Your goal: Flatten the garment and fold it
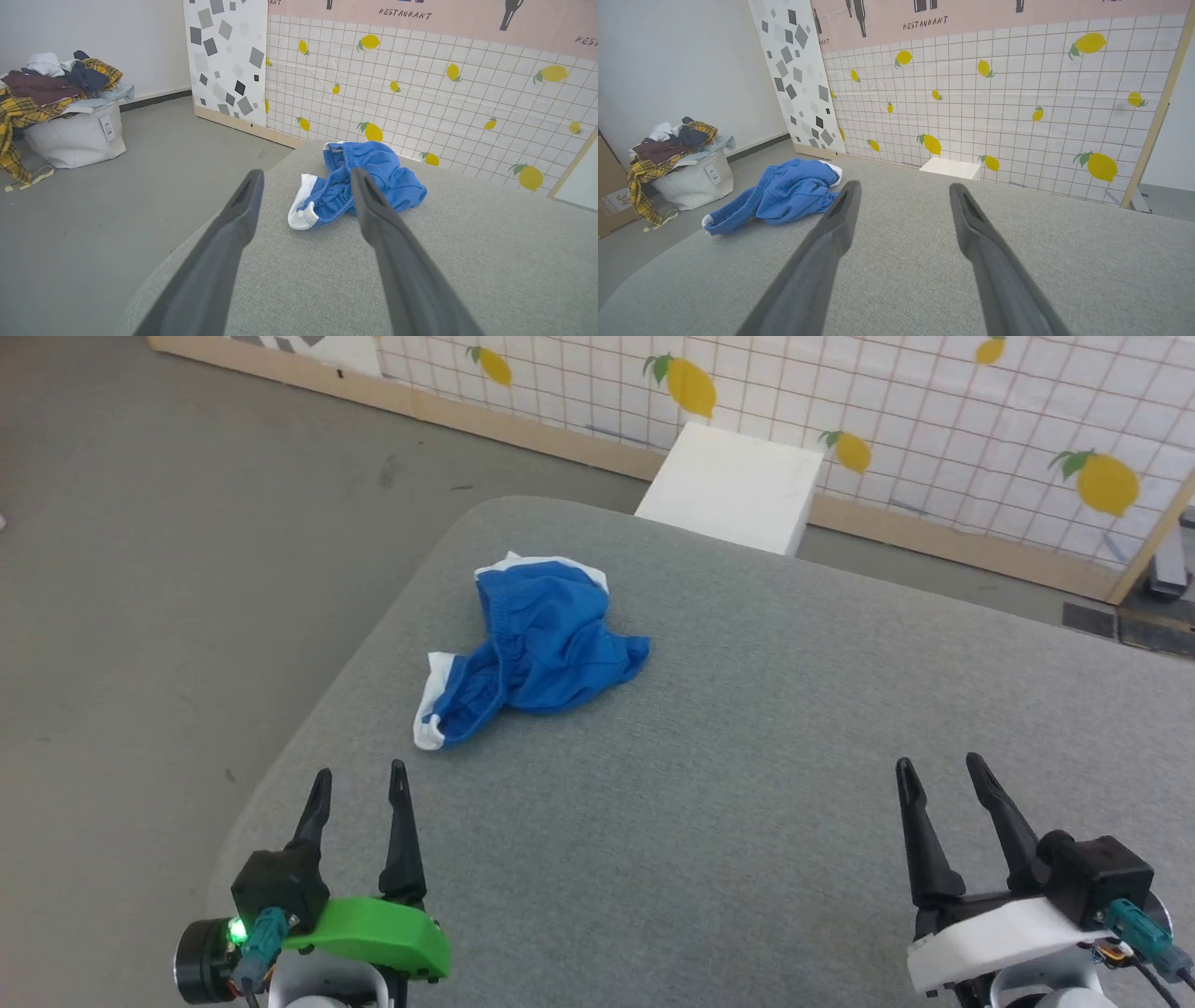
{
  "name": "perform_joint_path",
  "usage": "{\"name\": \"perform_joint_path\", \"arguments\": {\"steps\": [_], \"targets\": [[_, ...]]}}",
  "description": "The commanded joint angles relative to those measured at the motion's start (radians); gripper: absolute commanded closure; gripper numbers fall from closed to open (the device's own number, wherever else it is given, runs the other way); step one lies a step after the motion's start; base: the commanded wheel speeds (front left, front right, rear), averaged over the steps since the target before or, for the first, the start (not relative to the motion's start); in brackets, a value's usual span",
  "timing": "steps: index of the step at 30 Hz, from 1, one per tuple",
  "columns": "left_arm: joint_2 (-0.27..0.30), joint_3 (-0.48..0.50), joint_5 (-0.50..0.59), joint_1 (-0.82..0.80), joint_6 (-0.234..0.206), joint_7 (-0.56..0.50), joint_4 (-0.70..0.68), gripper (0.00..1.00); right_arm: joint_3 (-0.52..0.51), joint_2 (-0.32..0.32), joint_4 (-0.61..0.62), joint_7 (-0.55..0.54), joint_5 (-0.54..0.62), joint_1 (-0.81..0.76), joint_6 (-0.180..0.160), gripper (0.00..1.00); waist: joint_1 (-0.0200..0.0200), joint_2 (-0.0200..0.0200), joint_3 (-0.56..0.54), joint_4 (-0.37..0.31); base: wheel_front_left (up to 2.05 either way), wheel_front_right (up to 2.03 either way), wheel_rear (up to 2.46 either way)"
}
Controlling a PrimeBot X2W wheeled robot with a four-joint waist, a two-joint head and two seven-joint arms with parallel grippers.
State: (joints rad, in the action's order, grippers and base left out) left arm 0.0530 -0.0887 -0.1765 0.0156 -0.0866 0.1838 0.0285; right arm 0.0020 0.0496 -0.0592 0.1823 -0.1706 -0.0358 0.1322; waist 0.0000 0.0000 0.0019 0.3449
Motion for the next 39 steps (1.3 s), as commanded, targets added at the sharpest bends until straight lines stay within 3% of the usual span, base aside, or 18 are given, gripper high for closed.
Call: {"name": "perform_joint_path", "arguments": {"steps": [1,26,39], "targets": [[-0.002,-0.006,-0.01,0.013,-0.008,0.011,0.004,0.0,0.002,0.001,-0.004,0.012,-0.009,-0.007,-0.001,0.0,0.0,0.0,0.003,0.012,0.0,0.0,0.0],[-0.003,-0.039,-0.044,0.02,-0.035,0.064,0.027,0.0,0.008,0.001,-0.025,0.065,-0.043,-0.019,-0.001,0.0,0.0,0.0,-0.003,0.102,0.0,0.0,0.0],[-0.002,-0.046,0.003,0.018,-0.026,0.078,0.044,0.0,0.002,0.001,-0.028,0.08,-0.04,-0.026,-0.002,0.0,0.0,0.0,-0.002,0.118,0.0,0.0,0.0]]}}
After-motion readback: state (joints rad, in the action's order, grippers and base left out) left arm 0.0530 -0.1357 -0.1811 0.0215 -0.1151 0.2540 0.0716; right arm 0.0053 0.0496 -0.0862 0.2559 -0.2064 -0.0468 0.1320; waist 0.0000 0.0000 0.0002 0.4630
